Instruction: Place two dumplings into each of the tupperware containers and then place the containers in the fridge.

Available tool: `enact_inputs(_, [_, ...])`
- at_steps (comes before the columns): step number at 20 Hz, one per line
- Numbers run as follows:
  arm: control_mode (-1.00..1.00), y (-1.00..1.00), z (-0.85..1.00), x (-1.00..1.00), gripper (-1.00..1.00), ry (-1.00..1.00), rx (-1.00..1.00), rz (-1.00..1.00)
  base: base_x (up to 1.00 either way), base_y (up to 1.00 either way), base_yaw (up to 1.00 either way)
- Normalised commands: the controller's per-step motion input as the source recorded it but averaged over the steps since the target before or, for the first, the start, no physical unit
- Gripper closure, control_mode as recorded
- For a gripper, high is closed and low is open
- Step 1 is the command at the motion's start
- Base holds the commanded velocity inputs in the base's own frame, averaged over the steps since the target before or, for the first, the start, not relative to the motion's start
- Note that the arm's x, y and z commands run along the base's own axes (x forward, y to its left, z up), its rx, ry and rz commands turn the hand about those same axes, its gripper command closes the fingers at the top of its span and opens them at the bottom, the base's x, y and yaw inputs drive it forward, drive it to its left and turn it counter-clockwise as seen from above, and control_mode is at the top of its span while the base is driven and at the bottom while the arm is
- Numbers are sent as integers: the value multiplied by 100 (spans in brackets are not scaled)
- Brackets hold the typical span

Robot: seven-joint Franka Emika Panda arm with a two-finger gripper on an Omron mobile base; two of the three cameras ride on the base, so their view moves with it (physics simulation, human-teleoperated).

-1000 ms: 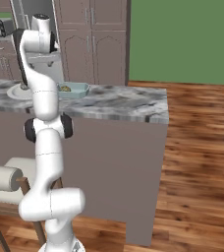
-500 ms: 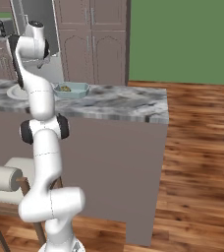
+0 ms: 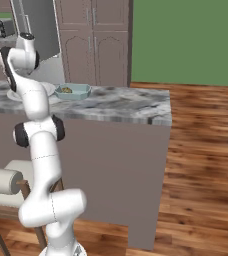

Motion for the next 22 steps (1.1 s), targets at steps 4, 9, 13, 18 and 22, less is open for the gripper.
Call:
enact_inputs(4, [-100, 5, -15, 24, -100, 0, 0, -10, 0, 0, 0])
enact_inputs(9, [-100, 1, -14, 32, -100, 0, 0, -20, 0, 0, 0])
enact_inputs(13, [-100, 12, -21, 22, -100, 5, 0, -11, 0, 0, 0])
enact_inputs(18, [-100, 3, -21, 8, -100, 7, 0, -4, 0, 0, 0])
enact_inputs(22, [-100, 0, -2, 7, -100, 10, 0, -1, 0, 0, 0])
